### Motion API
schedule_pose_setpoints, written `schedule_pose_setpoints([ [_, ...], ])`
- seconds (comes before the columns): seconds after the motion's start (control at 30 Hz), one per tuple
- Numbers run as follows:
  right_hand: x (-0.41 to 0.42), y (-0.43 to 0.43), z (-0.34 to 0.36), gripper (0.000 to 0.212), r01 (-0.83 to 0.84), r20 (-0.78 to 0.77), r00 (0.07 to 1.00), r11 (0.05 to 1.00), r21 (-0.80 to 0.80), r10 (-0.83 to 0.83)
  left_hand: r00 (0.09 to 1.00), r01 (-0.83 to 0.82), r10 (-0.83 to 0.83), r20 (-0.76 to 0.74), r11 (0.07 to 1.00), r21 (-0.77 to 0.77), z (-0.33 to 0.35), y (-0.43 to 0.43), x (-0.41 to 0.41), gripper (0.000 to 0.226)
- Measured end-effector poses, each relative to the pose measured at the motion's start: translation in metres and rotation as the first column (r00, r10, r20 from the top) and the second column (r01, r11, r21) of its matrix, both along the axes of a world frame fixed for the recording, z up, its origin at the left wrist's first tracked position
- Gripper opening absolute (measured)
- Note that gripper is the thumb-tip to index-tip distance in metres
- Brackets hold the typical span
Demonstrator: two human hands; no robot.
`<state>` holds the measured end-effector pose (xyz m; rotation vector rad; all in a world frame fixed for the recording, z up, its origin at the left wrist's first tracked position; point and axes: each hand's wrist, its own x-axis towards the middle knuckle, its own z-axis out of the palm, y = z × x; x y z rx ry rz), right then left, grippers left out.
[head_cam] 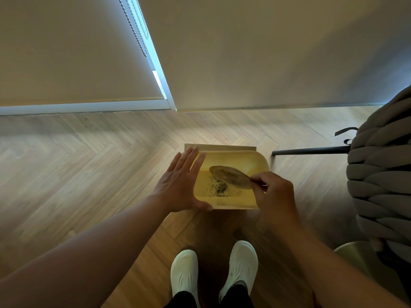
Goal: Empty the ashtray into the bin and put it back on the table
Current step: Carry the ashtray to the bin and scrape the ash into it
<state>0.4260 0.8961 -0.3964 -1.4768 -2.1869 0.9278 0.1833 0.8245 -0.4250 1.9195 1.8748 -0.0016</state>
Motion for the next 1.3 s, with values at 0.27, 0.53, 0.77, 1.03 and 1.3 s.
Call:
schedule_pose_setpoints([
  [0.27,0.002,0.017,-0.002,0.016,0.256,-0.020,0.954,0.850,-0.460,-0.298,1.000,0.016,-0.017,0.024,0.999,0.033,0.008,0.004,0.001,0.135],
  [0.53,0.001,0.020,0.007,0.018,0.240,-0.101,0.887,0.638,-0.732,-0.451,0.999,0.038,-0.039,0.024,0.999,0.033,0.009,0.004,0.006,0.130],
  [0.77,-0.002,0.018,0.012,0.018,0.198,-0.123,0.856,0.540,-0.818,-0.501,0.998,0.012,-0.016,0.065,0.998,0.054,0.012,0.004,0.010,0.129],
  [1.03,-0.003,0.018,0.015,0.017,0.158,-0.143,0.842,0.492,-0.856,-0.520,0.996,-0.010,0.002,0.087,0.995,0.097,0.012,0.004,0.009,0.125],
  [1.3,-0.001,0.020,0.014,0.027,0.148,-0.139,0.862,0.504,-0.851,-0.487,0.996,-0.011,0.003,0.090,0.996,0.085,0.016,0.005,0.010,0.122],
])
